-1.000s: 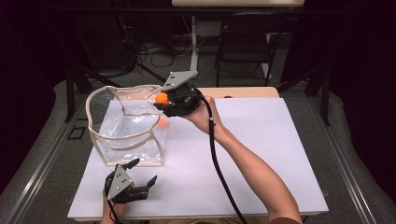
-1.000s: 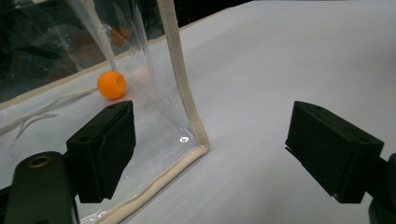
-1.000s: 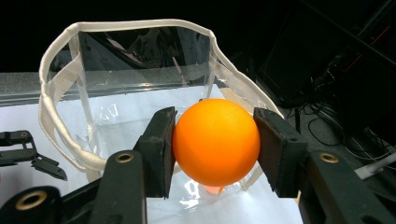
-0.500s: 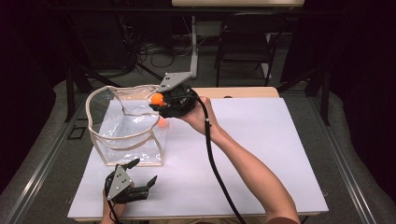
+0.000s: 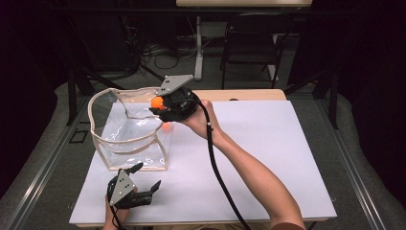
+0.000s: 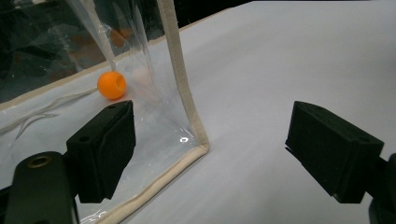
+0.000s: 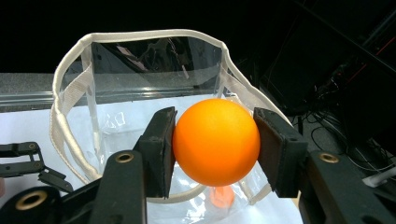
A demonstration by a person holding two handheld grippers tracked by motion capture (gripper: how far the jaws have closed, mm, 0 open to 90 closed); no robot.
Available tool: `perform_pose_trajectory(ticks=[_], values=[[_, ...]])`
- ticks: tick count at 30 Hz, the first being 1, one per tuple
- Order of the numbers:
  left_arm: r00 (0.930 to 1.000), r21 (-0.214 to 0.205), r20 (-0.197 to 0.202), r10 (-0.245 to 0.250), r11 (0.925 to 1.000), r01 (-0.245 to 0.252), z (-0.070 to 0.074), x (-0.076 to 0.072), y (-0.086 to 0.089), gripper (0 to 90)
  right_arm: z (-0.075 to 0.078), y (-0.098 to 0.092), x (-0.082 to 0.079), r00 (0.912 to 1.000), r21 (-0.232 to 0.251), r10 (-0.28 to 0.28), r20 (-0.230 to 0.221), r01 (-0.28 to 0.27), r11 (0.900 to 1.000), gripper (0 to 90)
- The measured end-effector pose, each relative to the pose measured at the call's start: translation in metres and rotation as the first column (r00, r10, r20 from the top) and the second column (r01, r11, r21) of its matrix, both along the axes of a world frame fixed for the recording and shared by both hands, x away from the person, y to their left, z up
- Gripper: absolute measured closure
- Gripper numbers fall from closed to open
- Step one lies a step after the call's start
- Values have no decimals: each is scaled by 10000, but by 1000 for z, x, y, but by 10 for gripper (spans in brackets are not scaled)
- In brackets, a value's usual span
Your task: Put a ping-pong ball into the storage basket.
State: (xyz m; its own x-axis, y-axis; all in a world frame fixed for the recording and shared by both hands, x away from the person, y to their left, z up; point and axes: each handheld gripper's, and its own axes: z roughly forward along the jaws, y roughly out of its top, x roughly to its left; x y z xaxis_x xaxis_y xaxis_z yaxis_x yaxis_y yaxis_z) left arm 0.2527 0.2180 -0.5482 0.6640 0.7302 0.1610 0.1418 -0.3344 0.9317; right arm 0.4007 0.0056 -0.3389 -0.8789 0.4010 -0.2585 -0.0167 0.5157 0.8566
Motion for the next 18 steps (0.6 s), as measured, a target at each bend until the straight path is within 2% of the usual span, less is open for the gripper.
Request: perform_pose_trajectory(ticks=[18], values=[[10000, 13, 7, -9, 10000, 9, 0, 0, 0, 158, -3, 7, 0, 10000, -80, 54, -57, -55, 10000, 511]])
